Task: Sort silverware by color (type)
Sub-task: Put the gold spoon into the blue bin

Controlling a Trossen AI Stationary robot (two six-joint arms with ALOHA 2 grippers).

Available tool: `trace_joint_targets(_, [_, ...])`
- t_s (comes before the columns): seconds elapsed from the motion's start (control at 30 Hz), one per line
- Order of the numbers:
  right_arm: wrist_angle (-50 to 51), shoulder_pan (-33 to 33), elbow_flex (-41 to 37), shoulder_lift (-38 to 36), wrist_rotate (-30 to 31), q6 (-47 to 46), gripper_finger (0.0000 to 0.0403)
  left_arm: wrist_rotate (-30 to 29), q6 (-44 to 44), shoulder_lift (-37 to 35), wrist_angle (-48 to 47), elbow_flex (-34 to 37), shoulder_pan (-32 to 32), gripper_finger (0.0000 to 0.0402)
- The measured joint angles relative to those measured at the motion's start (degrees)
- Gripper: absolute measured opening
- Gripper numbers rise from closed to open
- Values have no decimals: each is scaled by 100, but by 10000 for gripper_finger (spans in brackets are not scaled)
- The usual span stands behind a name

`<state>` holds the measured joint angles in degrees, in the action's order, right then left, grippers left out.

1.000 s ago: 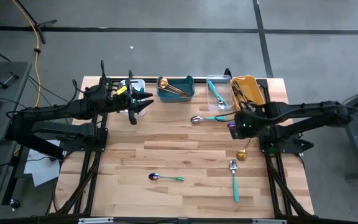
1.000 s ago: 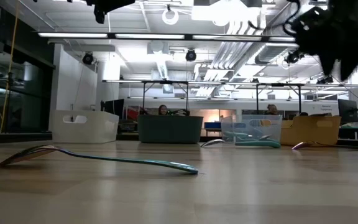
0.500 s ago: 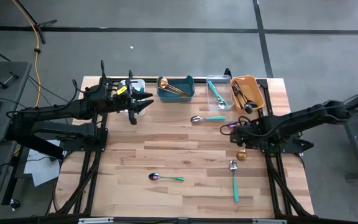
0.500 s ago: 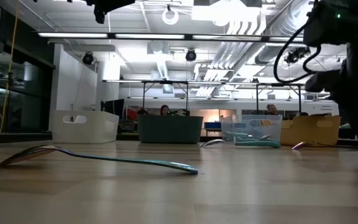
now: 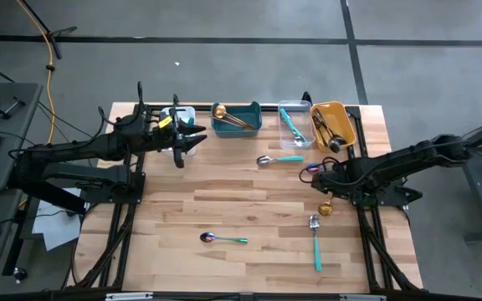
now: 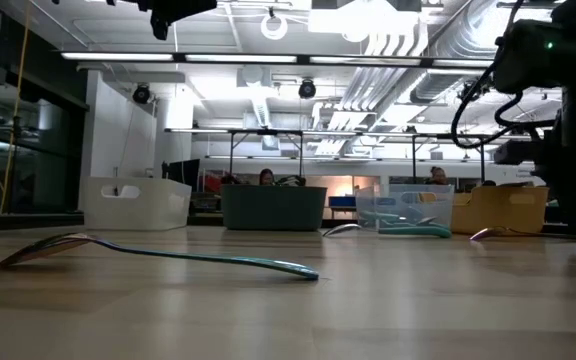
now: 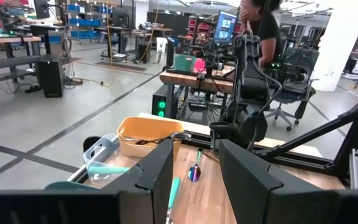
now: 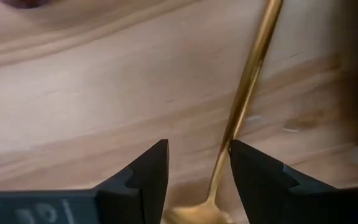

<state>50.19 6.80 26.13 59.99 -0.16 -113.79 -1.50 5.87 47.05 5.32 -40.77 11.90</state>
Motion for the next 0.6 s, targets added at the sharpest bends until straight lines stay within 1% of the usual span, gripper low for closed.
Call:
trace_joint_targets(0.2, [-5, 1, 7, 678, 7, 2, 165, 0, 3, 0, -2, 2, 0, 124])
trace_joint_targets(0.3, [-10, 1, 35, 902, 14, 2, 165, 0, 0, 0, -2, 2, 0, 124])
trace_joint_targets(0.47, [-72, 1, 31, 970, 14, -108, 165, 0, 0, 0, 0, 2, 0, 124])
trace_joint_targets(0.6, [-120, -1, 22, 972, -18, 8, 161, 0, 0, 0, 0, 2, 0, 124])
